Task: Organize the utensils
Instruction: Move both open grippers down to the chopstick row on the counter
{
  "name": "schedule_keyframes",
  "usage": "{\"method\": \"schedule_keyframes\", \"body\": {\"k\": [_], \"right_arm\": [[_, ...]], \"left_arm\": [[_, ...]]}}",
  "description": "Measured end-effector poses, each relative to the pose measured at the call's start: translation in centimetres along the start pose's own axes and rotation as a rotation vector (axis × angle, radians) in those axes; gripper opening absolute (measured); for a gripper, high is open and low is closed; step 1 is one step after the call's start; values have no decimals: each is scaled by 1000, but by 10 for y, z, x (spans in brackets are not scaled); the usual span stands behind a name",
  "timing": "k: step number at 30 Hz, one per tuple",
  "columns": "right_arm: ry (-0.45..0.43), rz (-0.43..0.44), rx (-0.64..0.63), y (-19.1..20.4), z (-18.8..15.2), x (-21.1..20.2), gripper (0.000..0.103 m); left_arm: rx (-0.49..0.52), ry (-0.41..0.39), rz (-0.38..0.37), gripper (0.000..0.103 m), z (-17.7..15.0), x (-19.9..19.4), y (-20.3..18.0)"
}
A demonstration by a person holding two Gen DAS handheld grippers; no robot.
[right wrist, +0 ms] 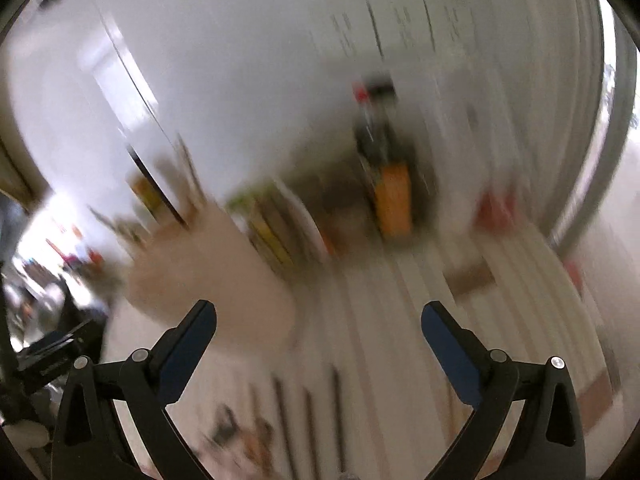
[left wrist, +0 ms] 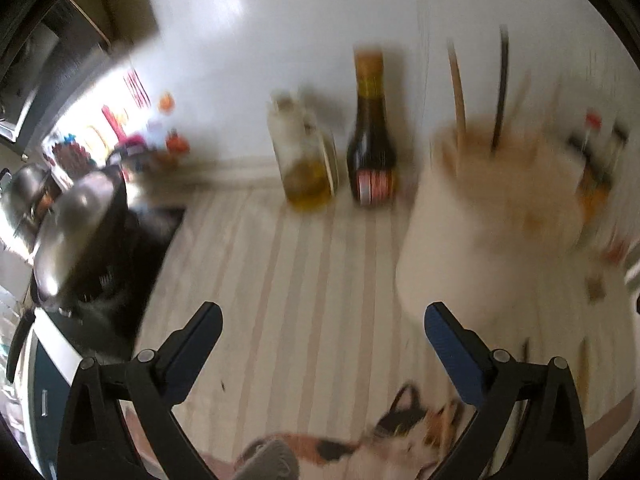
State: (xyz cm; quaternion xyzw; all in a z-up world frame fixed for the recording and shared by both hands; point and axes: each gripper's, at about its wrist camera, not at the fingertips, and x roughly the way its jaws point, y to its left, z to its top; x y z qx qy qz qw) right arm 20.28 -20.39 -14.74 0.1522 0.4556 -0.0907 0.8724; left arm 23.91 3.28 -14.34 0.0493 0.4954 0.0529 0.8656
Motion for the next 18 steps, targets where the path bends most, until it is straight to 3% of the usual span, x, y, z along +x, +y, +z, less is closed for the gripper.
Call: {"method": "schedule_keyframes", "body": {"k": [5, 10, 13, 16, 17, 18], "right_arm": [[259, -74, -85, -2, -47, 68, 76], [395, -118, -141, 3, -83, 113, 65], [447, -135, -172, 5, -96, 130, 54], [432, -176, -224, 9, -100, 128, 32], [435, -178, -219, 7, -100, 126, 15], [441, -183, -209, 4, -102, 124, 7]], "left_arm": [[79, 115, 57, 103, -44, 40, -30], [162, 179, 86, 103, -71, 65, -59], [187, 205, 80, 103, -79, 70, -70], [204, 231, 58, 102, -85, 71, -81], [212, 242, 41, 101, -85, 71, -85], [218, 260, 19, 98, -87, 73, -90]]}}
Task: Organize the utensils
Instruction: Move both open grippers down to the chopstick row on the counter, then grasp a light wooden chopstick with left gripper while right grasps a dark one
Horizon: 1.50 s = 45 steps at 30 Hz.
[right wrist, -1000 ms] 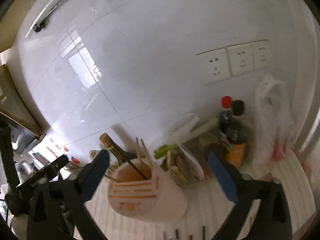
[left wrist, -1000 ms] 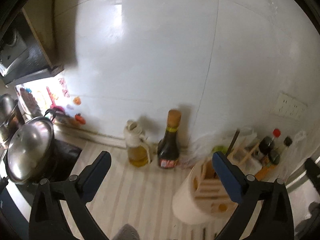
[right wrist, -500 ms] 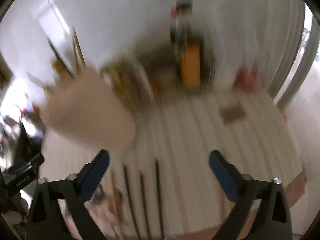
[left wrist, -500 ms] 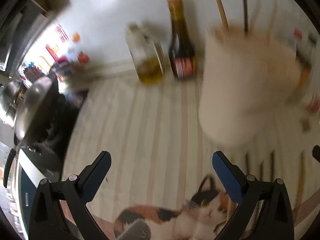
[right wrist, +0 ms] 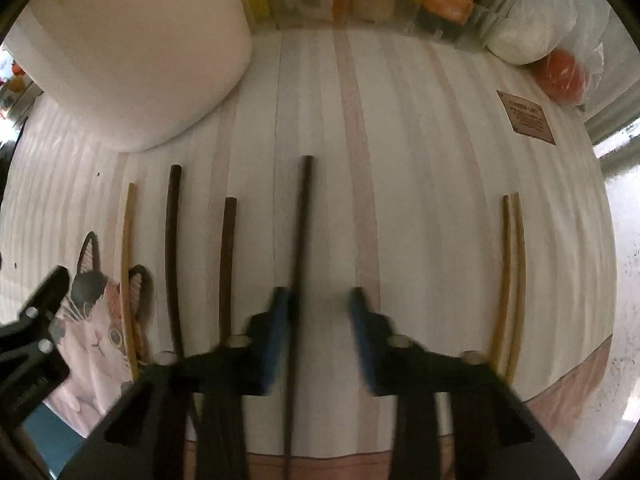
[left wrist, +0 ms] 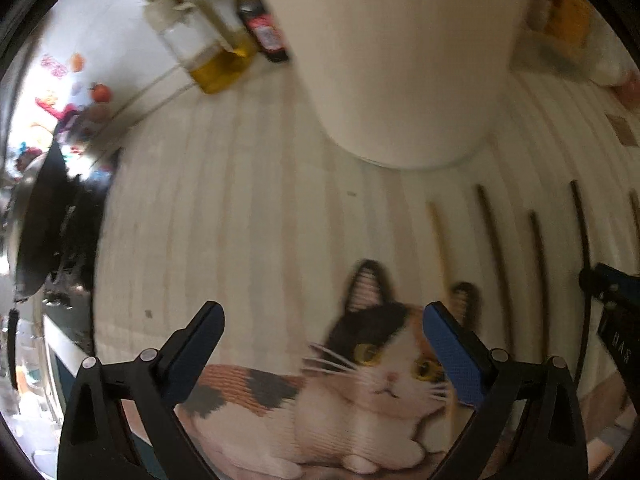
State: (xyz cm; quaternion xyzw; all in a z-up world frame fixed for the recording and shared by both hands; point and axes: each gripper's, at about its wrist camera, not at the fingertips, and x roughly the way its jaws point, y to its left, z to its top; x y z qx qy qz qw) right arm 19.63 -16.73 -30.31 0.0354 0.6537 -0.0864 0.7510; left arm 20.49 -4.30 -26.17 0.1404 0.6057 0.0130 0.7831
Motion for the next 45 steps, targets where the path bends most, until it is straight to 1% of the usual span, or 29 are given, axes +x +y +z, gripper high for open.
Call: {"method": "schedule_keyframes", "body": {"k": [1, 2, 4, 5, 6, 7, 8, 9, 13, 15, 17, 18, 19, 20, 21, 25, 26, 27, 28, 29, 31, 39, 45], "right_arm": [[9, 6, 13, -7, -4, 0, 8], [18, 8, 24, -12, -7, -2, 7], [31, 10, 44, -24, -13, -2, 7], [41, 10, 49, -30, -17, -3, 7], [46, 10, 56, -37, -21, -3, 7], [49, 10, 62, -41, -23, -3, 7], [52, 14, 65, -45, -26, -3, 7], [55, 15, 69, -50, -30, -4, 7], [61, 22, 74, -58, -37, -4, 7], [62, 22, 71, -68, -26, -1, 7], [66, 26, 73, -73, -28, -2, 7], [66, 26, 74, -69, -28, -1, 7], [68, 29, 77, -71, -29, -1, 7], [69, 30, 78, -71, -26, -1, 7], [71, 29, 78, -70, -14, 2, 7], [73, 24, 77, -63, -5, 6, 7], [73, 23, 77, -60, -5, 9, 7], [74, 24, 77, -56, -5, 11, 7], [74, 24, 79, -57, -5, 11, 7], [75, 24, 79, -51, -3, 13, 7], [75, 22, 78, -48, -2, 14, 7], [75, 27, 86, -42, 1, 17, 7], [58, 64, 119, -49, -1, 17, 7]], "left_arm": [[11, 16, -24, 94, 1, 2, -5], [23, 29, -46, 89, 2, 4, -9], [41, 62, -91, 85, 1, 10, -22], [50, 73, -105, 76, 1, 12, -27], [61, 88, -118, 70, 1, 14, -32], [69, 101, -128, 67, 0, 16, -37], [73, 108, -141, 62, 0, 18, -40], [79, 114, -146, 59, -1, 18, -43], [80, 115, -157, 56, -2, 16, -49], [73, 119, -173, 52, -3, 16, -50], [73, 121, -175, 51, -2, 16, -51], [71, 122, -182, 48, -2, 16, -52], [70, 123, -187, 47, -3, 16, -51], [69, 125, -189, 46, -3, 16, -51], [69, 125, -190, 46, -4, 16, -52], [61, 129, -210, 41, -1, 17, -49], [60, 130, -226, 35, -2, 18, -49], [59, 132, -244, 26, 1, 21, -44], [64, 135, -262, 22, 1, 22, -45], [72, 136, -264, 14, 2, 23, -45], [84, 138, -262, 7, 1, 21, -49], [76, 139, -261, 4, 0, 22, -52], [70, 133, -259, 4, 3, 21, -41]]}}
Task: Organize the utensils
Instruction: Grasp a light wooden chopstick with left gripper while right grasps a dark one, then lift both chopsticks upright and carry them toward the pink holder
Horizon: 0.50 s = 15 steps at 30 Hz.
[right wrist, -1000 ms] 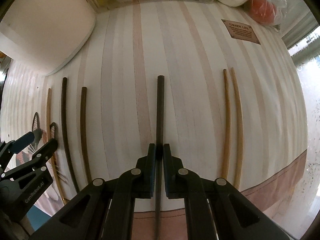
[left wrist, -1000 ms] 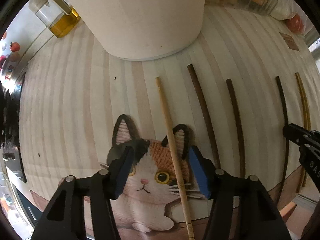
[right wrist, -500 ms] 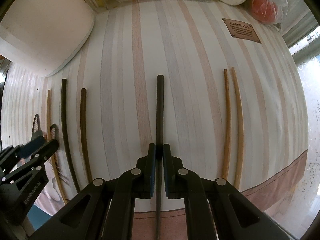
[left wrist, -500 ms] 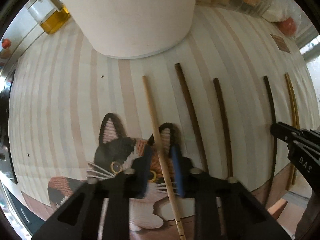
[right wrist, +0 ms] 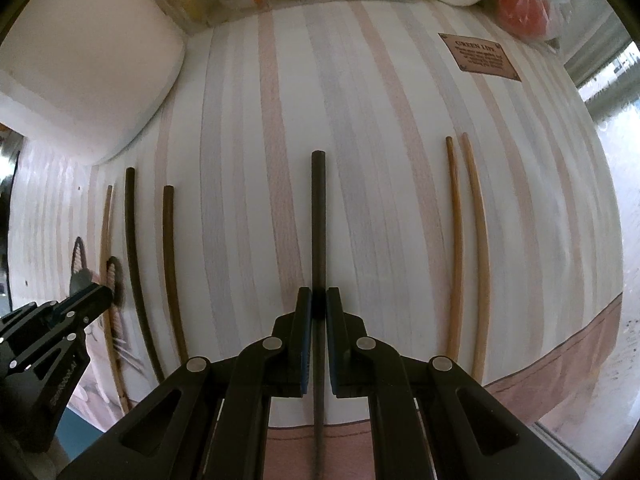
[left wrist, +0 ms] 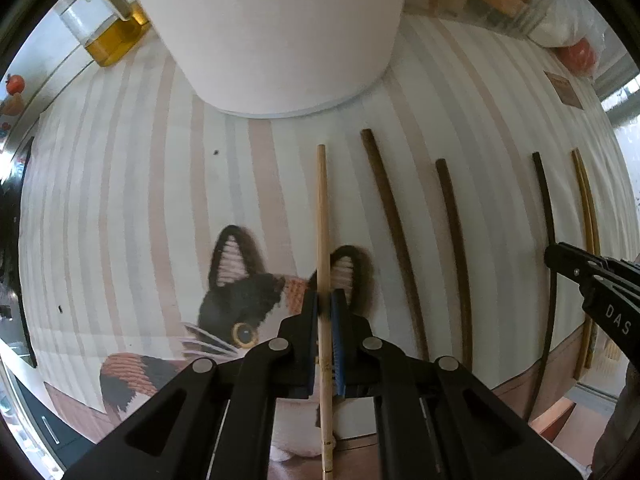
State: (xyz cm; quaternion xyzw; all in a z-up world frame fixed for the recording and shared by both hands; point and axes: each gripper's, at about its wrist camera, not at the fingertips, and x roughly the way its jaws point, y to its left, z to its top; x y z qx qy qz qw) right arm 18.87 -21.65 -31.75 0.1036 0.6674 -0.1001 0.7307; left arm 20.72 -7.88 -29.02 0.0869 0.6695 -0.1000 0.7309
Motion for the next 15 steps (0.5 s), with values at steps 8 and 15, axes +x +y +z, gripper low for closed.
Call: {"method": "schedule_keyframes", "body": {"k": [8, 15], "right_arm": [[-32, 60, 38, -8, -1, -9, 7], [-73, 99, 42, -5, -4, -28, 7]], "left_arm": [[-26, -28, -7, 4, -3, -14, 11], [-51, -62, -22, 4, -6, -34, 28]]}}
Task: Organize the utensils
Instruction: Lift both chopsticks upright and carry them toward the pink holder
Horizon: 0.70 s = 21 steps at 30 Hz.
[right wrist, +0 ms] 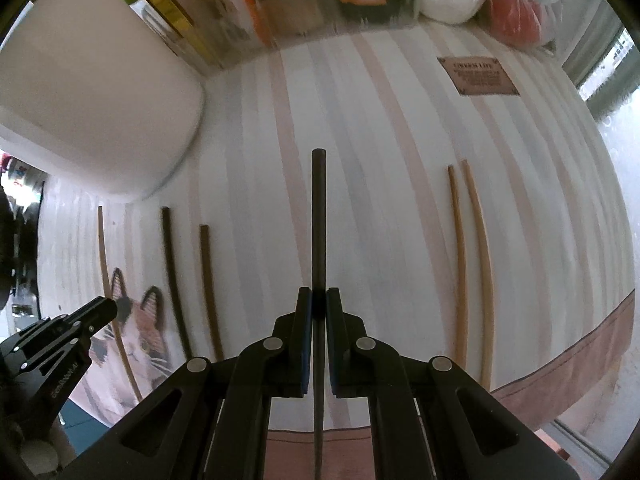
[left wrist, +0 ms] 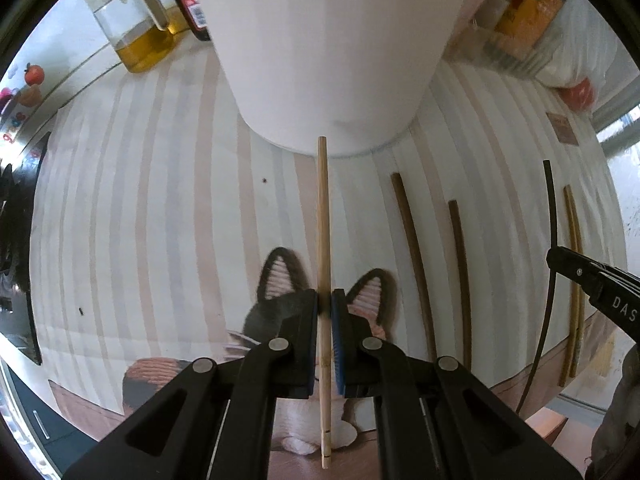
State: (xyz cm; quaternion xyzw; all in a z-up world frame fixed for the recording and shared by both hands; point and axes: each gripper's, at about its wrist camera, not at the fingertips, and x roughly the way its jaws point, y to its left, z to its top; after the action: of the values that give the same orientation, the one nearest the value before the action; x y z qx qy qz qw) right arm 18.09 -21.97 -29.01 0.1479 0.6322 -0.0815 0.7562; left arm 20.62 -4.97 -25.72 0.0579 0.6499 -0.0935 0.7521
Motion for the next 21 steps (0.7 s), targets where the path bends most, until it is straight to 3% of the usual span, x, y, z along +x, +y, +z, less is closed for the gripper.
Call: {"method": "schedule_keyframes", "body": {"k": [9, 21], "right_arm": [[-62, 54, -19, 11, -7, -34, 7], [-157, 83, -63, 46, 18, -75, 7]], "left_arm": [[-55, -63, 8, 4, 2, -29, 21], [-133, -156, 74, 4, 9, -60, 57]]}}
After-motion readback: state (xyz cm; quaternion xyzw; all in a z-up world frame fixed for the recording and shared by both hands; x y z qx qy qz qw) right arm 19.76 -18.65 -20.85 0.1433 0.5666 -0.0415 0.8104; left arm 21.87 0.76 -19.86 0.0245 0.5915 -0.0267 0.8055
